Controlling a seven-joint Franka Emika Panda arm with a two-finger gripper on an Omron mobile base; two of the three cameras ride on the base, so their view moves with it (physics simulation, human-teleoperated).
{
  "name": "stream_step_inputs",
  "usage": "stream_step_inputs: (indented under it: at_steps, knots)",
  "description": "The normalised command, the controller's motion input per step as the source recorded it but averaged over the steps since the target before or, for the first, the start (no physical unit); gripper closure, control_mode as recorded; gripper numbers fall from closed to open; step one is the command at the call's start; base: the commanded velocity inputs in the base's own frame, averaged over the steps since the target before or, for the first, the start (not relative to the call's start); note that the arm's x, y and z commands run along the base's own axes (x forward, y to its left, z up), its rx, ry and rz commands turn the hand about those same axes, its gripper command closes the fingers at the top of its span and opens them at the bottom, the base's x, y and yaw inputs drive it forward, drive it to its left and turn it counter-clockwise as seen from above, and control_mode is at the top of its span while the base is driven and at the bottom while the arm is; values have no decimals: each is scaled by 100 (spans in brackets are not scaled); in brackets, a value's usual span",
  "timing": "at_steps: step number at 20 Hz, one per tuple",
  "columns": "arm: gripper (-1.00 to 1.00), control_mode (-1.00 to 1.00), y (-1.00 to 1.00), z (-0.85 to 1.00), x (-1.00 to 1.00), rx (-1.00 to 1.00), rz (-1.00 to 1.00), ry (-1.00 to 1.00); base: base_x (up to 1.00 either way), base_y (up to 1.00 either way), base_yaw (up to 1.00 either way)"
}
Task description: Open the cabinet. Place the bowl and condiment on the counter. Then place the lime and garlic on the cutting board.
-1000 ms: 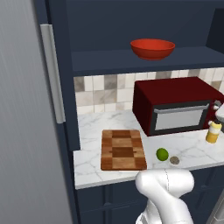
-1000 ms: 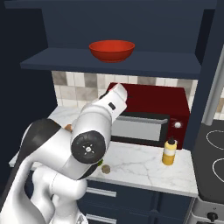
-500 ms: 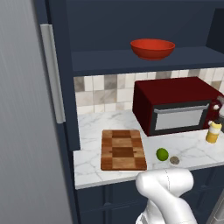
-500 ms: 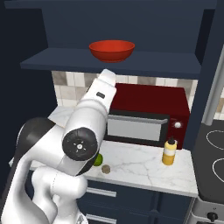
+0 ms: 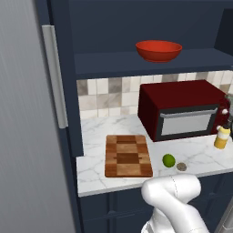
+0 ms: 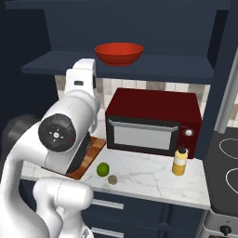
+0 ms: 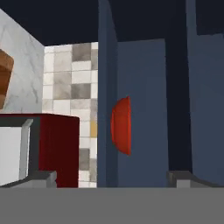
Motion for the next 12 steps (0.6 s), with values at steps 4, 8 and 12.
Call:
stream_step_inputs:
  at_steps: [4, 8, 12]
  knots:
    - [-100, -100, 24, 25, 1, -44, 1, 4, 0, 0, 0]
    - [-100, -100, 4, 18, 1, -38, 2, 5, 0, 0, 0]
    - [-100, -100, 0, 11, 11, -32, 3, 24, 0, 0, 0]
